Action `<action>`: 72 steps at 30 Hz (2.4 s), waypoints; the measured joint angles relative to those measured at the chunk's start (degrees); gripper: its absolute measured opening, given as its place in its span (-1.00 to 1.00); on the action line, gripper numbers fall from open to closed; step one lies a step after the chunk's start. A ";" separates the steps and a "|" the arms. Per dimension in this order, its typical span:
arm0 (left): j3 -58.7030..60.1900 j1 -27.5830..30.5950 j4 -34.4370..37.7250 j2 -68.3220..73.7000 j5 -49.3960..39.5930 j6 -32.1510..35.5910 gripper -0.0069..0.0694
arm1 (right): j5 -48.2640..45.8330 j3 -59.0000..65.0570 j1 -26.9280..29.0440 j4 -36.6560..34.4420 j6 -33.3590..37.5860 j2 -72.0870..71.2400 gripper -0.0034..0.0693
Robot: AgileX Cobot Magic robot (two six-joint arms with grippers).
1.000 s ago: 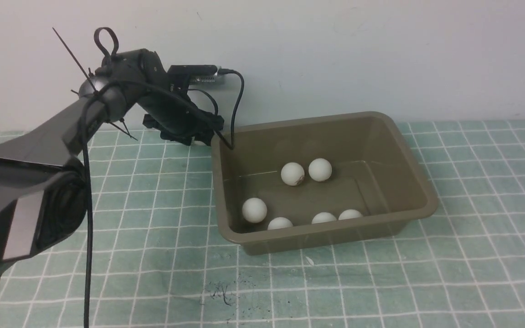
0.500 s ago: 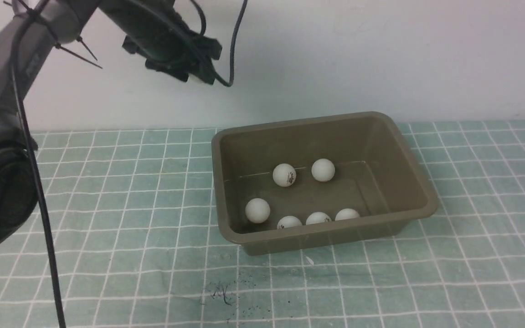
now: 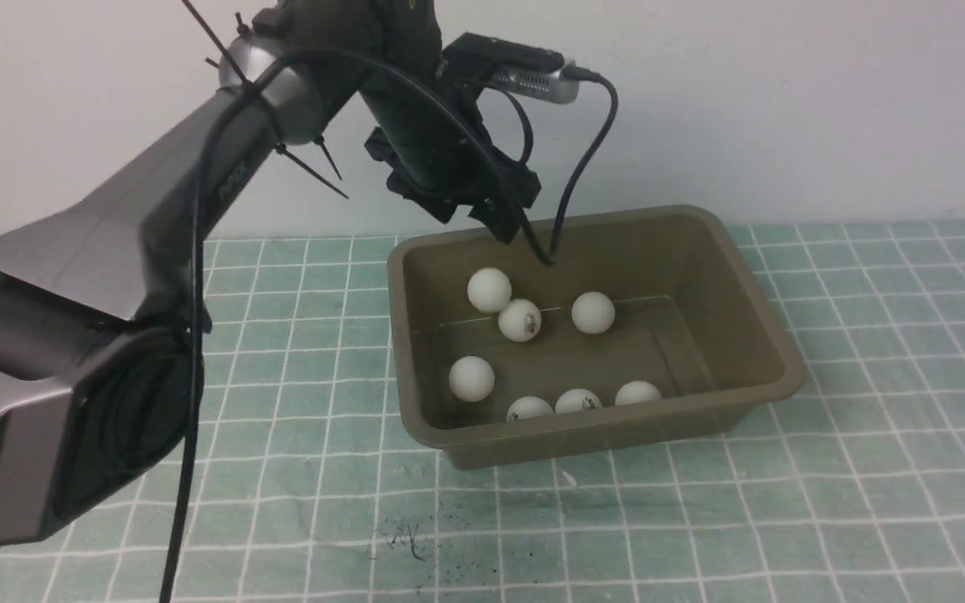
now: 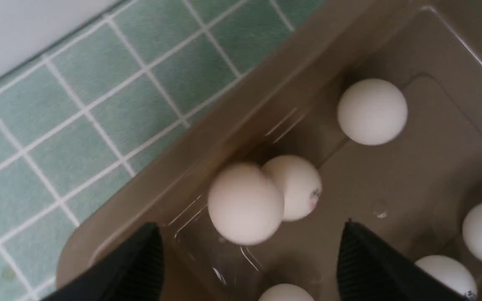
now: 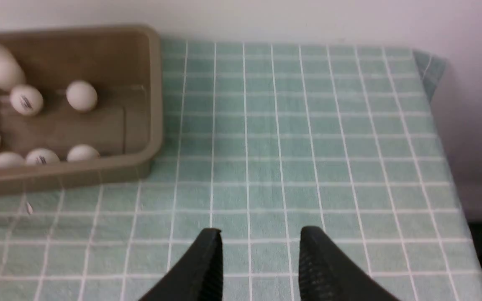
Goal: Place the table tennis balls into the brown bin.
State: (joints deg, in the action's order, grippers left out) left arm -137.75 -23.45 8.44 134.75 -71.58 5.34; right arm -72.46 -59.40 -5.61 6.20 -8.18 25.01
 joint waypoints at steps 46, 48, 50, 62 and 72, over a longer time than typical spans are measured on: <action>95.87 0.13 -4.18 -105.51 42.75 -3.80 -0.83 | 49.29 34.99 0.00 30.33 -35.95 -26.23 -0.95; 96.30 0.13 -4.13 -107.77 41.64 -3.80 -0.83 | 49.29 34.99 0.00 30.33 -35.95 -26.23 -0.95; 96.48 0.13 -4.13 -109.33 40.68 -3.80 -0.83 | 49.29 34.99 0.00 30.33 -35.95 -26.23 -0.95; 99.14 0.27 -8.44 -110.91 39.66 -3.30 -0.83 | 49.29 34.99 0.00 30.33 -35.95 -26.23 -0.95; 129.60 18.60 -9.29 -129.69 53.09 -3.30 -0.83 | 49.38 35.05 0.00 30.33 -35.95 -26.23 -0.95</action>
State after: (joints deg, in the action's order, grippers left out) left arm -8.14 -4.85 -0.85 5.06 -18.49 2.04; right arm -23.08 -24.35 -5.61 36.53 -44.13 -1.22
